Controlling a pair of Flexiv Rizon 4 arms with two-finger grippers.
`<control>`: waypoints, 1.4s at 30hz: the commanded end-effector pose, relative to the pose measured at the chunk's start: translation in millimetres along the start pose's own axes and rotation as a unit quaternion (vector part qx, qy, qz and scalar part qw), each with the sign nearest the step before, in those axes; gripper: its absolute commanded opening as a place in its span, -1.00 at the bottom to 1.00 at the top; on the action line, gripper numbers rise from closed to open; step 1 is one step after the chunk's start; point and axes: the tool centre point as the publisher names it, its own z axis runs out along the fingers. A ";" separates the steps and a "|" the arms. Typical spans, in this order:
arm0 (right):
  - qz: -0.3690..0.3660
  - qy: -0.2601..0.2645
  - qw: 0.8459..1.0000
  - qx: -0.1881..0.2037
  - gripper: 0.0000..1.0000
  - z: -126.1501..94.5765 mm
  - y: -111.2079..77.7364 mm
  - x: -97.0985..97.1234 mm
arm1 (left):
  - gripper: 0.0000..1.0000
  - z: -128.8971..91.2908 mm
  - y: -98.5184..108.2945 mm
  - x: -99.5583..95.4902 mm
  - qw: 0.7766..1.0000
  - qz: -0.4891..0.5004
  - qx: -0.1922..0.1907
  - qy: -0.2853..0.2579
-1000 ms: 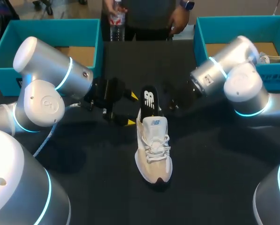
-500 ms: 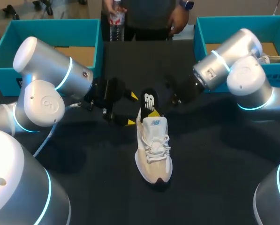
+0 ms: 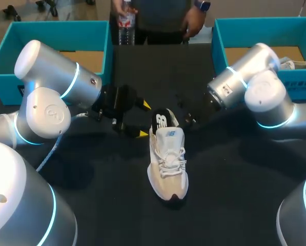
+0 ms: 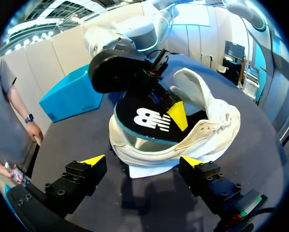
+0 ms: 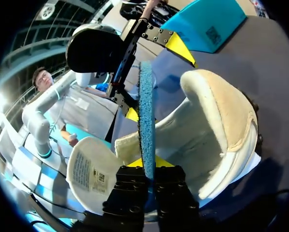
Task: Take the shoe out of the shoebox, open the shoe tongue, remove and reinsert the insole, then place the shoe into the shoebox
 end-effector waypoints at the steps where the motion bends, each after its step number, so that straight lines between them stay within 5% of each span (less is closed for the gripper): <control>1: -0.007 -0.020 1.000 0.004 -0.67 -7.5 7.1 6.4 | 1.00 0.9 -0.3 -0.1 1.000 0.000 -0.001 0.000; 12: -0.039 -0.043 0.998 0.004 -0.60 -23.1 31.0 -0.2 | 1.00 0.9 -0.3 -0.1 1.000 0.000 -0.001 0.000; 15: -0.043 -0.038 0.998 0.007 -0.86 -20.4 34.8 -6.2 | 1.00 0.9 -0.3 -0.1 1.000 0.000 -0.001 0.000; 17: -0.038 -0.030 0.999 0.009 -1.00 -16.6 31.5 -9.4 | 1.00 0.9 -0.3 -0.1 1.000 0.000 -0.001 0.000; 32: 0.000 -0.010 1.000 0.002 -1.00 2.9 4.0 2.8 | 1.00 0.9 -0.3 -0.1 1.000 0.000 -0.001 0.000; 34: -0.005 -0.016 1.000 0.002 -0.58 1.4 6.6 2.9 | 1.00 0.9 -0.3 -0.1 1.000 0.000 -0.001 0.000; 42: -0.027 -0.045 0.999 0.011 -0.28 -14.7 25.8 12.7 | 1.00 0.9 -0.3 -0.1 1.000 0.000 -0.001 0.000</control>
